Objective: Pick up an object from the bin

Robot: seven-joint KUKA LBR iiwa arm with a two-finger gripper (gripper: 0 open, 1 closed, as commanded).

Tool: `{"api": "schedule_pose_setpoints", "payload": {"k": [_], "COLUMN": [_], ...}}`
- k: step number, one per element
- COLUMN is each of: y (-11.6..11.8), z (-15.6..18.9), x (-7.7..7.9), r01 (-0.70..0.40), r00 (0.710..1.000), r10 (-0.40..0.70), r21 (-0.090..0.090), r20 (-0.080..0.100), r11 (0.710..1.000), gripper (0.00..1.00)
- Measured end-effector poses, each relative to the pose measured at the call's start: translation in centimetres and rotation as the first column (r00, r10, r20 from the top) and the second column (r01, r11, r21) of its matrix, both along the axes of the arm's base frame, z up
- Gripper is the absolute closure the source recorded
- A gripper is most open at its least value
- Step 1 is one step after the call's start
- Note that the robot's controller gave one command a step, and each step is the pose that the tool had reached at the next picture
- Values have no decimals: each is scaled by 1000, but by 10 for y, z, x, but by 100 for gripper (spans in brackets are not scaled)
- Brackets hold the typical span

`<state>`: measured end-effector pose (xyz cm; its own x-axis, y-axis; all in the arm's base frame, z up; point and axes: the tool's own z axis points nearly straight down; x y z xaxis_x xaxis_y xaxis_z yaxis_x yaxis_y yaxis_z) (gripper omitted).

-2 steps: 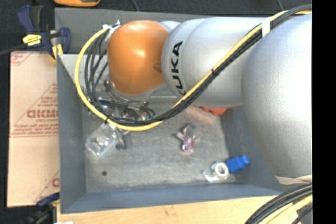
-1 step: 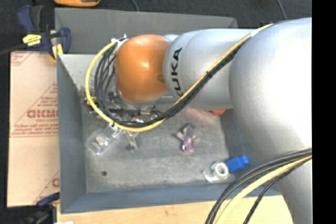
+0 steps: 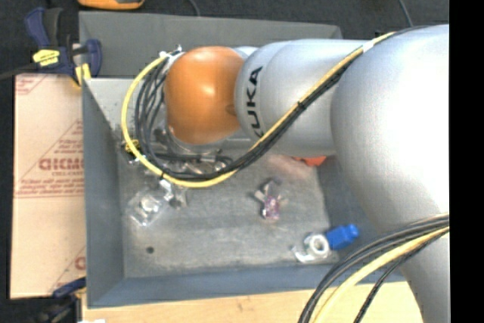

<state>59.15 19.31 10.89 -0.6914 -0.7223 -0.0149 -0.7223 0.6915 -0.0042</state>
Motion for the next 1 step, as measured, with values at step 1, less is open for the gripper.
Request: {"api": "schedule_pose_setpoints", "payload": {"k": [1], "y": [24], "z": [128], "x": [-11], "r01": [-12], "r00": [1000], "r10": [12], "r21": [-3], "r20": [0], "r11": [1000], "gripper": [100]}}
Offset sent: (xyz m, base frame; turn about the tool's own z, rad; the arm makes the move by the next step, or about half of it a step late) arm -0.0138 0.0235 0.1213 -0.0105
